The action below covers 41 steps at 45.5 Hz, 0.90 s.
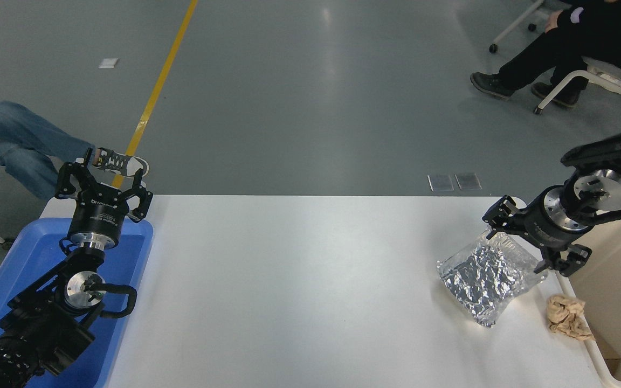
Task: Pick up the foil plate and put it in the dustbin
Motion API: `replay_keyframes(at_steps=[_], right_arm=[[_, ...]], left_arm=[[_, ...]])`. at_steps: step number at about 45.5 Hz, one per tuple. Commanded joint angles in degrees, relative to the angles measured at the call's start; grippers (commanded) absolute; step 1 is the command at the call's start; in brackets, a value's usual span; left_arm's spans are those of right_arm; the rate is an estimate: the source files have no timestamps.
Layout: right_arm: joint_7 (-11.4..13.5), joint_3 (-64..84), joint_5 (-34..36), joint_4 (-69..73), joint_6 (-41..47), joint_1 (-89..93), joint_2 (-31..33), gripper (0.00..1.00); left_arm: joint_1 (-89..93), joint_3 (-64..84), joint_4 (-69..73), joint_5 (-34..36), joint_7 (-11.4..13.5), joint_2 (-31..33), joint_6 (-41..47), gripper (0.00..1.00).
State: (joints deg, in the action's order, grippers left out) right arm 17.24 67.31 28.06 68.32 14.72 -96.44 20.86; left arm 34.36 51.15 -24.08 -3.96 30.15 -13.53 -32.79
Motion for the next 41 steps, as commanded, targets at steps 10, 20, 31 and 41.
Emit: replay_keyframes(at_steps=[10,20,31,41], right_arm=[[0.0,-5.4,-1.3,-11.5,-5.0,13.7,-2.3,0.96],[0.0,-5.4,-1.3,-17.6,-5.0,20.0,-4.2,0.96],[0.0,-5.4,-1.3,-19.5,-5.5,22.5,-4.1,0.96],[0.0,-8.2,-1.2,-20.9,-9.1,26.3,-4.1,0.96]], left_arm=[[0.0,0.0,0.0,0.0,0.0,0.0,0.0,0.99],[0.0,0.0,0.0,0.0,0.0,0.0,0.0,0.99],[0.0,0.1,0.0,0.0,0.0,0.0,0.0,0.99],[0.0,0.1,0.0,0.0,0.0,0.0,0.0,0.99]])
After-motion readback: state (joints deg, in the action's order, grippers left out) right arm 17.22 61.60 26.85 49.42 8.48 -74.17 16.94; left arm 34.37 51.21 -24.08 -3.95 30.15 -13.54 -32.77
